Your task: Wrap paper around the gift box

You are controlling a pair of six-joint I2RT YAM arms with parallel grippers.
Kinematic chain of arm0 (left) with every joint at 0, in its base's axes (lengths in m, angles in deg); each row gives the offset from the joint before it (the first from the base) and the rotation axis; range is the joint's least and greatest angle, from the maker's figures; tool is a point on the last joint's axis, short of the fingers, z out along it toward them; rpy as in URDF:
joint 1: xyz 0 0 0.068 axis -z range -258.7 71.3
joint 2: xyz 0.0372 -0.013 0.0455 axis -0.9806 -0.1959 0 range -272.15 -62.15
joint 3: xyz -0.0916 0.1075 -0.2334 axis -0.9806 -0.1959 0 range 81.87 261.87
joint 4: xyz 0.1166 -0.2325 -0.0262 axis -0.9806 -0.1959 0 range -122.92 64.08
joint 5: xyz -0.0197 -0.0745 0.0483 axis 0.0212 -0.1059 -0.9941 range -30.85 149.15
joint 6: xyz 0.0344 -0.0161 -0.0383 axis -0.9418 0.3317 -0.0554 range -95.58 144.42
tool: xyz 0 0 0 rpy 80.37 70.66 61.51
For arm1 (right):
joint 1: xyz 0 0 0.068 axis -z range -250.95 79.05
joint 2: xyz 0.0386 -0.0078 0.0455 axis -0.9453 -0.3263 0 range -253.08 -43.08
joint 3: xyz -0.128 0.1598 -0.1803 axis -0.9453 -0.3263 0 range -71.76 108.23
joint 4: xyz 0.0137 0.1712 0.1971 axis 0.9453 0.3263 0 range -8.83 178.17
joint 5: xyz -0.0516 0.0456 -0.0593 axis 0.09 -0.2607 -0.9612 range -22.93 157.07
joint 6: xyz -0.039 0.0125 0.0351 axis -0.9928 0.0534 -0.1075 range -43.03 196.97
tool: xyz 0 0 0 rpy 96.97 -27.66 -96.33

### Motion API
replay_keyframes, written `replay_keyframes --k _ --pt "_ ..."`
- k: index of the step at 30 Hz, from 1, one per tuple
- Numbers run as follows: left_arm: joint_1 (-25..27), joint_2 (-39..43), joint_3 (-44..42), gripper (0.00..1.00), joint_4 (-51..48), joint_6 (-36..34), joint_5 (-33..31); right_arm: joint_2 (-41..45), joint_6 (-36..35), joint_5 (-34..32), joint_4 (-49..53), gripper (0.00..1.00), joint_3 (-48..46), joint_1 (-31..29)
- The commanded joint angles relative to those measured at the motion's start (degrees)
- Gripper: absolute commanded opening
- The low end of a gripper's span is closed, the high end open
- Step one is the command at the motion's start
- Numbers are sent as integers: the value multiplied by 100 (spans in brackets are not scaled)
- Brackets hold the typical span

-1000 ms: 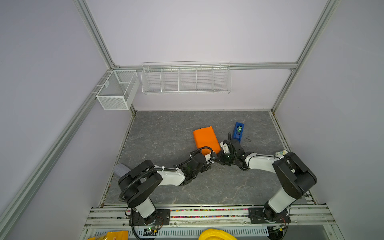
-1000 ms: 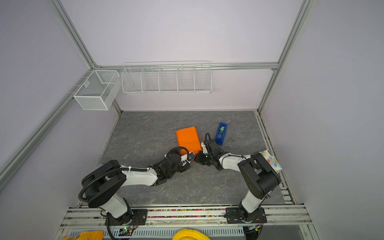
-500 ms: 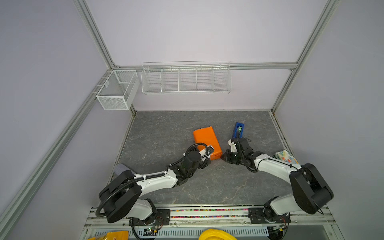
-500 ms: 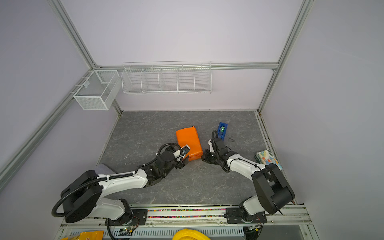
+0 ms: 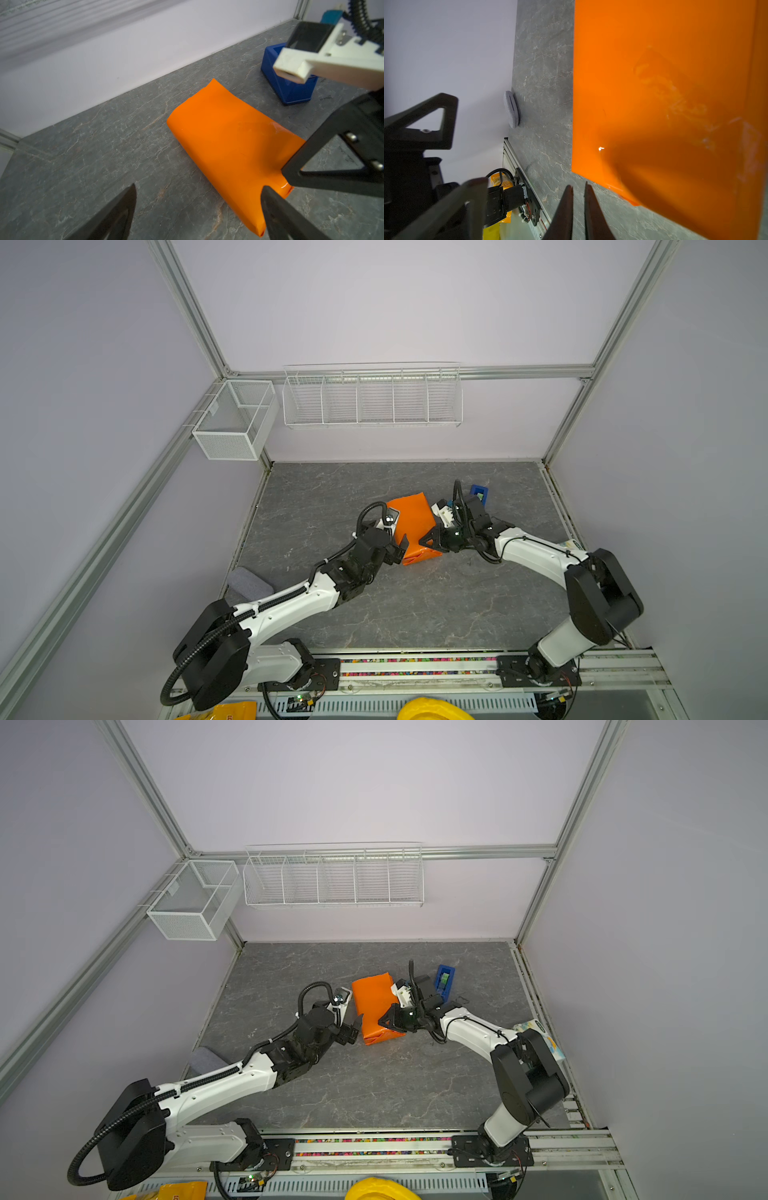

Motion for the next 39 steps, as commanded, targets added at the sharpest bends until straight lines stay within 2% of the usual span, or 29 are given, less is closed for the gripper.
replay_keyframes --k 1,5,8,13,17,20,25,29,33,39 --pt "-195 -50 390 93 -899 978 -43 -214 -95 -117 314 15 66 7" --pt "-588 -165 614 93 -1383 1519 327 -308 -75 -177 372 14 54 23" --pt "-721 -190 699 93 -1506 1669 399 5 -68 -277 342 16 44 78" --pt "-1018 -397 1032 93 -1751 1892 1046 322 -374 -463 834 35 345 433" --pt "-1292 -696 1349 93 -1900 2118 1695 -99 -1014 -576 1738 49 971 795" --pt "-1414 -889 1467 94 -1820 2137 1970 -479 -1442 -696 2188 53 1392 879" --pt "-1773 -1387 1812 93 -1929 2199 2400 -990 -1737 -598 2460 54 1730 893" --pt "-2269 -1908 2082 89 -2027 2360 3227 -1101 -1700 -531 2470 49 1708 857" --pt "-2564 -2497 2466 88 -2297 2156 3986 -995 -1483 -486 2334 43 1475 586" --pt "-2639 -2921 2763 88 -2499 2080 3843 -695 -583 -434 1597 42 828 -163"
